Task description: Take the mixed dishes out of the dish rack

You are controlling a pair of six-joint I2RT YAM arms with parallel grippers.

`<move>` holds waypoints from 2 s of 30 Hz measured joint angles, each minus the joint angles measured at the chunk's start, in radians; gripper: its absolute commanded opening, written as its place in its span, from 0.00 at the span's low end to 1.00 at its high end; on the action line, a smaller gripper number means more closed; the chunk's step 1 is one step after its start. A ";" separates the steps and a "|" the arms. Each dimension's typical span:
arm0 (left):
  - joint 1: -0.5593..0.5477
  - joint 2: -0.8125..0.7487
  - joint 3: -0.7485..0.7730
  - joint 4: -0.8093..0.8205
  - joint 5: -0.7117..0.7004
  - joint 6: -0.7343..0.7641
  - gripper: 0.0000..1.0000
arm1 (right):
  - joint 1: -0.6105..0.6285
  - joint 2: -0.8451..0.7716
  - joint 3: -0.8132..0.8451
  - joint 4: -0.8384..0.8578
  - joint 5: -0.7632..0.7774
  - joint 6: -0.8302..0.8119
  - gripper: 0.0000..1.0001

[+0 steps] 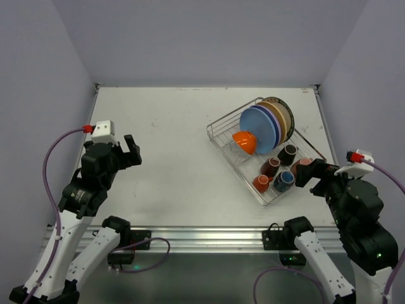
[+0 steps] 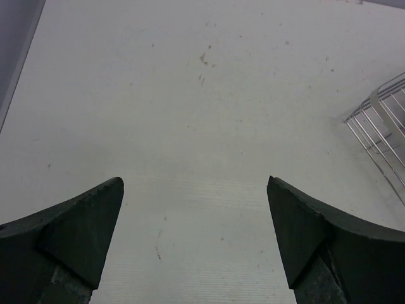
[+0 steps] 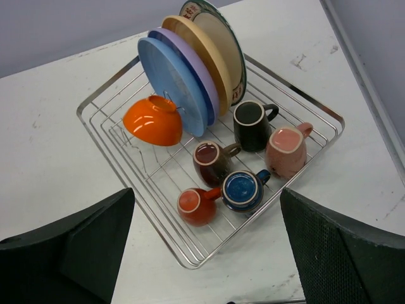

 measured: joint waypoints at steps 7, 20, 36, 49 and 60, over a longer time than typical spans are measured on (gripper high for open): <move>0.000 0.008 -0.001 0.016 0.013 -0.079 1.00 | 0.000 0.017 -0.016 0.021 0.011 0.016 0.99; -0.327 0.476 -0.076 0.526 0.339 -0.488 1.00 | 0.000 -0.166 -0.175 0.229 -0.126 0.114 0.99; -0.433 1.059 0.320 0.800 0.304 -0.752 1.00 | 0.000 -0.138 -0.175 0.231 -0.137 0.117 0.99; -0.470 1.191 0.378 0.807 0.304 -0.903 1.00 | 0.000 -0.156 -0.191 0.231 -0.121 0.103 0.99; -0.470 1.317 0.480 0.814 0.335 -0.945 1.00 | 0.000 -0.156 -0.191 0.233 -0.142 0.103 0.99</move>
